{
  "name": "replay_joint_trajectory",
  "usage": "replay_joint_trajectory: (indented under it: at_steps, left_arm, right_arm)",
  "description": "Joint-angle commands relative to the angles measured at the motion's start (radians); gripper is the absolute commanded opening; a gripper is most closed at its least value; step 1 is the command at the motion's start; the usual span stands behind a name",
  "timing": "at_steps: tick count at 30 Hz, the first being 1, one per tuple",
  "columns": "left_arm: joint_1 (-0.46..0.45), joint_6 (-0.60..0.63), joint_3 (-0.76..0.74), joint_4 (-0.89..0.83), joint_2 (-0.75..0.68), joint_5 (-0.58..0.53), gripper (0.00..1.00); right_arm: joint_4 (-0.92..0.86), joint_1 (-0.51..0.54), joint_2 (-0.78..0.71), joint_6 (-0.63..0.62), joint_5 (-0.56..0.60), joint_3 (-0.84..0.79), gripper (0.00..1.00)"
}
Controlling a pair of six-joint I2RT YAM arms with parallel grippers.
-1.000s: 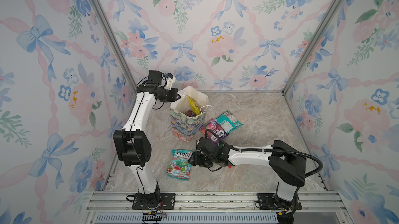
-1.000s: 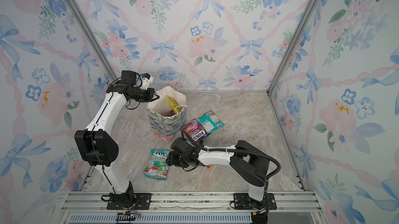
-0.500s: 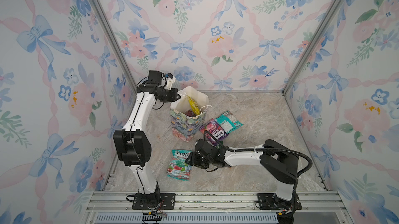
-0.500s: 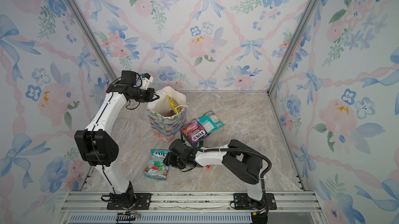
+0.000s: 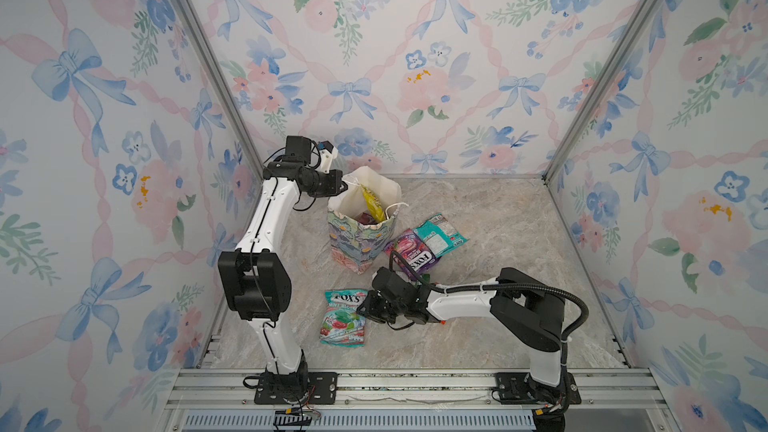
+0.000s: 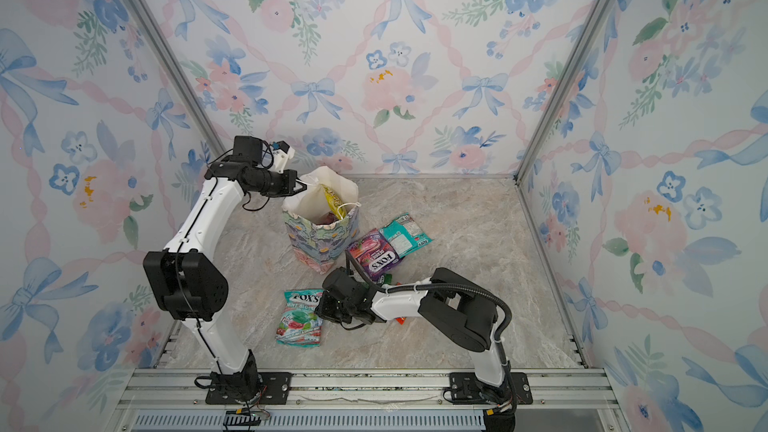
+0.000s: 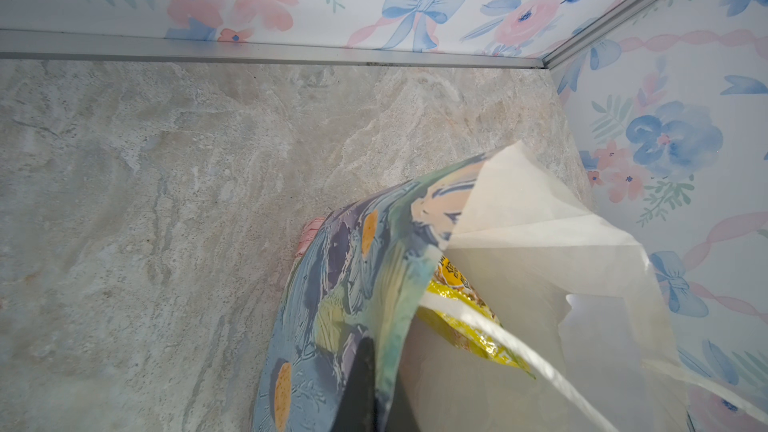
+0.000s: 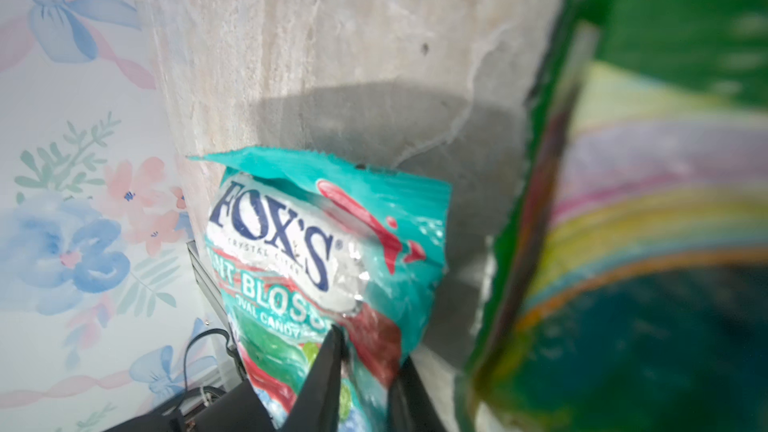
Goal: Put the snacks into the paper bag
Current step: 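Lower the right gripper onto the mint Fox's packet and grasp it, then lift the mint Fox's packet with the right gripper and carry it above the bag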
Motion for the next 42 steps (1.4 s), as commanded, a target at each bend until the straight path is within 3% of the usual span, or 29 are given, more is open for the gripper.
replay_joint_trajectory:
  at_steps: [1,6,25,34,42]
  left_arm:
    - [0.007,-0.003,-0.006,-0.004,-0.019,0.024,0.0]
    - [0.008,-0.003,-0.006,-0.004,-0.02,0.024,0.0]
    - [0.008,-0.002,-0.006,-0.005,-0.011,0.028,0.0]
    - [0.005,-0.005,-0.008,-0.005,-0.004,0.03,0.0]
    - [0.002,-0.006,-0.008,-0.005,-0.001,0.027,0.0]
  right_arm:
    - [0.02,0.012,0.009,-0.002,0.012,0.001,0.08]
    - [0.028,0.009,-0.027,-0.022,0.014,0.006,0.0]
    - [-0.118,-0.079,-0.355,-0.115,0.107,-0.101,0.0]
    - [-0.249,-0.175,-0.594,-0.159,0.191,-0.221,0.0]
    - [-0.415,-0.322,-0.769,-0.267,0.244,-0.228,0.0]
